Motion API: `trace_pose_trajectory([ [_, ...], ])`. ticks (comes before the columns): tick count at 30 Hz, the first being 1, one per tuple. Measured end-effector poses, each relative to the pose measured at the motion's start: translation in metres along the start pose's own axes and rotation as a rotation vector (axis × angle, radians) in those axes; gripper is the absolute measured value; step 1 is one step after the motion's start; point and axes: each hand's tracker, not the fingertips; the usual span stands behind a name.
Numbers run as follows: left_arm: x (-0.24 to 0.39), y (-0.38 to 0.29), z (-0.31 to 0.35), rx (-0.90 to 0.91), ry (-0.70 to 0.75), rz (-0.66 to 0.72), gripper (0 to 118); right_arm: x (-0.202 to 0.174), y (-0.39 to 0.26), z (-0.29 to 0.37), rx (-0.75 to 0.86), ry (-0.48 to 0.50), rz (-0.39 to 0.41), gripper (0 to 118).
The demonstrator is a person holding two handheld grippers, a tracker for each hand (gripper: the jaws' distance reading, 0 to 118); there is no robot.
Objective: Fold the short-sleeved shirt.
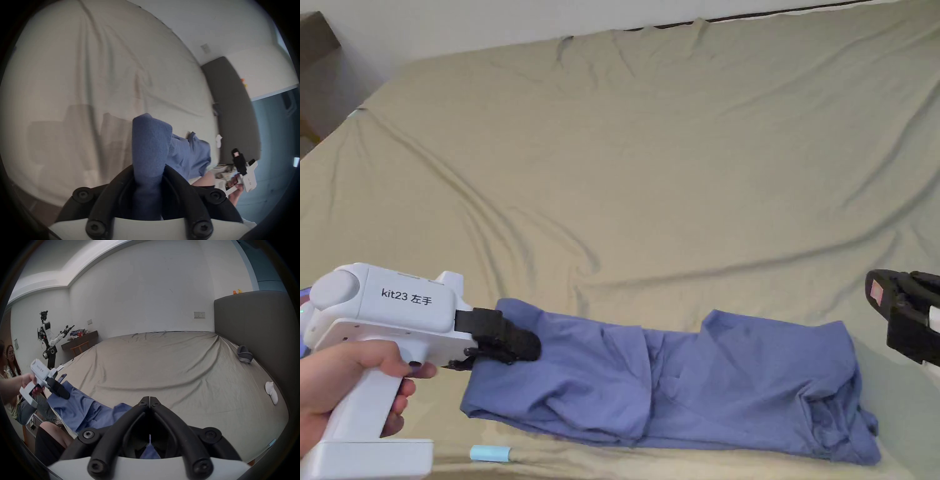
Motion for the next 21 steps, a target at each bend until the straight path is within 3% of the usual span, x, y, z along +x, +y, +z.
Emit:
trace_pose_trajectory([
  [3,0.038,0.002,0.017,0.0,0.097,0.01,8,0.005,-0.001,0.0,-0.003,0.01,-0.012,0],
  [8,0.14,-0.003,0.014,-0.015,0.096,-0.101,8,0.017,-0.001,0.003,-0.003,0.018,-0.048,0],
  [11,0.193,-0.011,-0.013,-0.048,0.139,-0.22,8,0.029,-0.001,0.007,0.005,0.014,-0.074,0],
  [17,0.259,-0.032,-0.105,-0.139,0.154,-0.274,8,0.055,-0.003,0.022,0.022,-0.028,-0.128,0],
  [19,0.27,-0.036,-0.143,-0.149,0.145,-0.232,24,0.063,-0.006,0.027,0.025,-0.05,-0.136,0],
  [21,0.277,-0.04,-0.178,-0.177,0.067,-0.226,65,0.071,-0.008,0.031,0.021,-0.058,-0.152,0],
])
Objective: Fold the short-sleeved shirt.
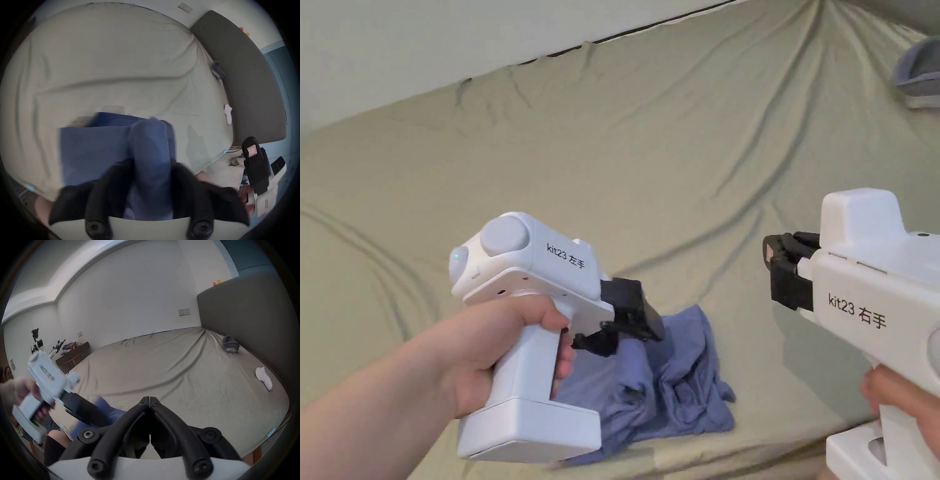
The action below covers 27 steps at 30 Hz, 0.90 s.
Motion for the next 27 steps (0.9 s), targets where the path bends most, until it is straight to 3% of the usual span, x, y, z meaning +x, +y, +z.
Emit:
trace_pose_trajectory([
  [1,0.005,-0.001,-0.013,0.013,-0.031,-0.011,75,0.003,0.0,0.002,0.0,-0.008,-0.008,0],
  [4,0.015,-0.008,-0.015,0.004,-0.037,-0.01,77,0.011,0.0,0.004,0.001,-0.019,-0.023,0],
  [5,0.014,-0.011,-0.007,0.011,-0.07,-0.029,70,0.011,0.0,0.005,-0.001,-0.019,-0.022,0],
  [7,0.014,-0.02,0.011,0.01,-0.085,-0.122,18,0.012,-0.001,0.005,0.003,-0.021,-0.02,0],
  [8,0.018,-0.032,0.021,0.045,-0.028,-0.183,18,0.012,-0.001,0.004,0.001,-0.02,-0.018,0],
  [10,0.018,-0.045,0.024,0.156,0.204,-0.298,0,0.012,-0.004,0.001,-0.011,-0.012,-0.011,0],
  [12,0.015,-0.051,0.007,0.173,0.322,-0.344,0,0.01,-0.007,-0.002,-0.024,-0.013,0.001,0],
  [16,0.026,-0.055,-0.041,0.083,0.213,-0.258,0,0.005,-0.009,0.0,-0.034,-0.02,0.042,0],
  [20,0.052,-0.066,-0.091,0.077,0.257,-0.363,0,0.001,-0.01,0.0,-0.035,-0.028,0.071,0],
  [22,0.064,-0.066,-0.093,0.097,0.298,-0.425,0,-0.001,-0.011,-0.001,-0.04,-0.023,0.091,0],
  [27,0.055,-0.055,-0.076,0.049,0.199,-0.374,0,-0.012,-0.016,-0.011,-0.075,-0.01,0.143,0],
])
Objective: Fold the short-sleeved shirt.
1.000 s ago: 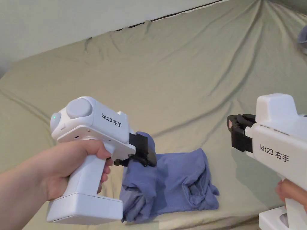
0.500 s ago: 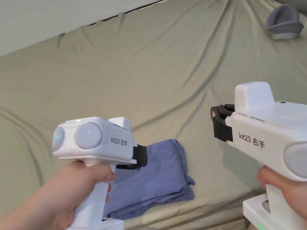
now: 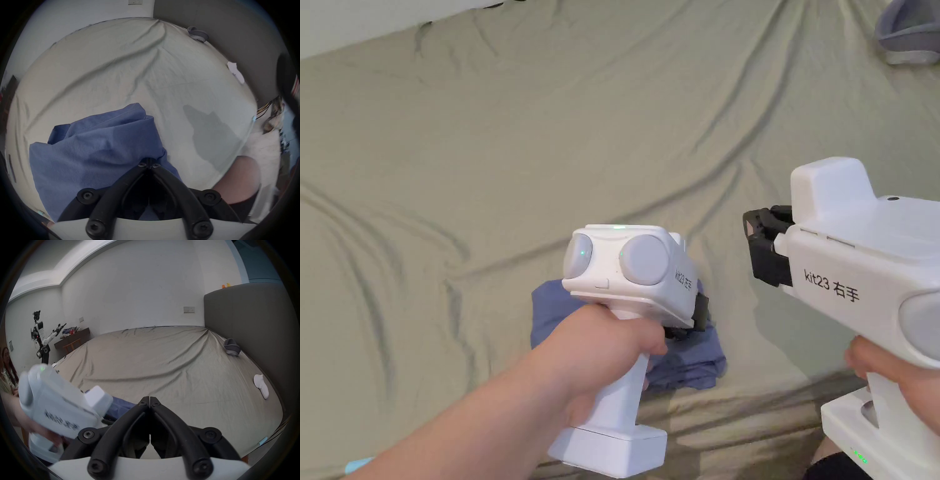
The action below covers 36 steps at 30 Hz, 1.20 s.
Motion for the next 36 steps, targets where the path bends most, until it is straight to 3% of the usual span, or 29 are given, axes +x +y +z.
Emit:
trace_pose_trajectory([
  [4,-0.043,-0.014,0.059,0.14,-0.241,0.087,0,-0.013,-0.006,-0.009,-0.062,0.024,0.045,0],
  [7,-0.088,-0.043,0.116,0.304,-0.296,0.094,0,-0.023,-0.01,-0.026,-0.151,0.077,0.027,0],
  [11,-0.166,-0.092,0.152,0.394,-0.418,0.193,0,-0.04,-0.004,-0.067,-0.3,0.315,-0.077,0],
  [12,-0.185,-0.104,0.152,0.402,-0.429,0.234,0,-0.042,-0.004,-0.081,-0.356,0.403,-0.138,0],
  [15,-0.229,-0.13,0.138,0.382,-0.466,0.3,0,-0.043,-0.011,-0.126,-0.48,0.573,-0.225,0],
  [17,-0.251,-0.14,0.122,0.338,-0.5,0.357,0,-0.031,-0.029,-0.154,-0.576,0.59,-0.328,0],
  [19,-0.269,-0.148,0.105,0.31,-0.618,0.37,0,-0.006,-0.057,-0.177,-0.684,0.598,-0.483,0],
  [20,-0.277,-0.148,0.095,0.293,-0.652,0.395,0,0.009,-0.069,-0.18,-0.655,0.677,-0.626,0],
  [21,-0.291,-0.148,0.085,0.273,-0.685,0.427,0,0.019,-0.076,-0.182,-0.628,0.721,-0.721,0],
  [22,-0.304,-0.146,0.074,0.258,-0.72,0.488,8,0.029,-0.083,-0.181,-0.614,0.722,-0.773,0],
  [23,-0.314,-0.145,0.063,0.251,-0.767,0.545,26,0.032,-0.083,-0.175,-0.585,0.683,-0.686,0],
  [24,-0.322,-0.144,0.052,0.251,-0.818,0.579,64,0.036,-0.084,-0.172,-0.572,0.689,-0.676,0],
  [25,-0.33,-0.141,0.039,0.235,-0.86,0.585,92,0.04,-0.084,-0.17,-0.572,0.695,-0.671,0],
  [26,-0.333,-0.137,0.028,0.201,-0.895,0.587,111,0.041,-0.086,-0.166,-0.569,0.693,-0.668,0],
  [27,-0.336,-0.132,0.016,0.165,-0.93,0.591,118,0.045,-0.087,-0.164,-0.568,0.692,-0.675,0],
  [30,-0.323,-0.117,-0.014,0.152,-1.014,0.585,118,0.05,-0.09,-0.164,-0.576,0.681,-0.707,0],
  [31,-0.318,-0.108,-0.016,0.191,-1.107,0.552,118,0.049,-0.09,-0.164,-0.576,0.682,-0.708,0],
  [36,-0.273,-0.074,-0.049,0.144,-1.141,0.529,118,0.05,-0.095,-0.165,-0.573,0.682,-0.739,0],
])
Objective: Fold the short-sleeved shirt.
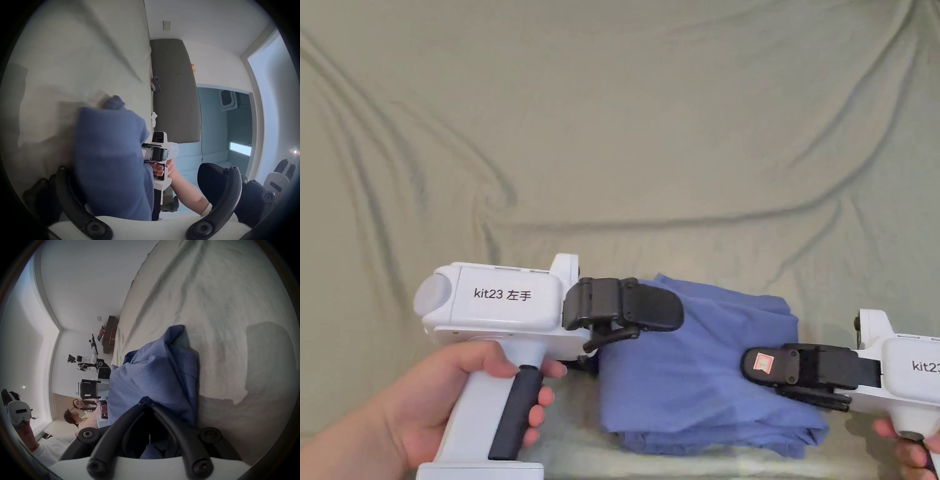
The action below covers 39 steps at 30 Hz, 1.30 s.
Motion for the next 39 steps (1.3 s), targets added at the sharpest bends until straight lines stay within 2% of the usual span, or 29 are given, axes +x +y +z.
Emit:
trace_pose_trajectory([
  [3,0.024,-0.002,-0.018,-0.053,0.112,-0.132,116,-0.001,-0.001,0.0,0.005,0.001,-0.005,0],
  [5,0.029,-0.002,-0.016,-0.113,0.148,-0.206,114,-0.005,-0.005,0.003,0.017,-0.005,0.03,0],
  [7,0.03,-0.001,-0.012,-0.117,0.225,-0.22,106,-0.01,-0.008,0.002,0.03,-0.018,0.049,0],
  [8,0.027,0.001,-0.007,-0.092,0.301,-0.203,85,-0.013,-0.009,0.002,0.037,-0.029,0.063,0],
  [9,0.02,0.005,-0.003,-0.053,0.415,-0.15,25,-0.015,-0.01,0.003,0.044,-0.031,0.071,0],
  [10,0.011,0.008,0.002,-0.042,0.392,-0.054,18,-0.017,-0.01,0.003,0.056,-0.026,0.08,0],
  [11,0.003,0.008,0.009,-0.052,0.27,0.013,18,-0.021,-0.012,0.003,0.065,-0.019,0.092,0],
  [12,0.012,0.004,0.011,-0.052,0.271,-0.033,18,-0.027,-0.014,0.004,0.071,-0.033,0.121,0],
  [14,0.043,-0.007,0.015,-0.051,0.39,-0.193,18,-0.032,-0.018,0.006,0.077,-0.034,0.138,0],
  [17,0.074,-0.012,0.046,-0.053,0.413,-0.239,18,-0.041,-0.026,0.009,0.07,-0.03,0.134,0],
  [18,0.085,-0.013,0.063,-0.043,0.455,-0.247,18,-0.055,-0.034,0.007,0.067,-0.031,0.15,0],
  [21,0.112,-0.009,0.125,-0.016,0.619,-0.259,18,-0.072,-0.047,0.008,0.058,-0.02,0.178,0],
  [24,0.131,0.002,0.187,-0.036,0.78,-0.275,18,-0.082,-0.059,0.011,0.087,0.058,0.188,0],
  [30,0.124,0.034,0.285,-0.087,1.21,-0.261,18,-0.11,-0.061,0.004,0.057,0.136,0.299,0],
  [31,0.121,0.038,0.299,-0.08,1.289,-0.253,18,-0.111,-0.062,0.004,0.064,0.148,0.302,0],
  [33,0.109,0.045,0.318,-0.121,1.564,-0.308,18,-0.111,-0.063,0.005,0.074,0.178,0.288,0],
  [36,0.088,0.048,0.338,-0.167,1.86,-0.289,18,-0.107,-0.062,0.009,0.069,0.165,0.306,0],
  [38,0.082,0.046,0.347,-0.122,1.844,-0.259,18,-0.113,-0.063,0.008,0.066,0.148,0.321,0],
  [39,0.083,0.044,0.349,-0.072,1.783,-0.224,19,-0.114,-0.063,0.009,0.071,0.146,0.327,0],
])
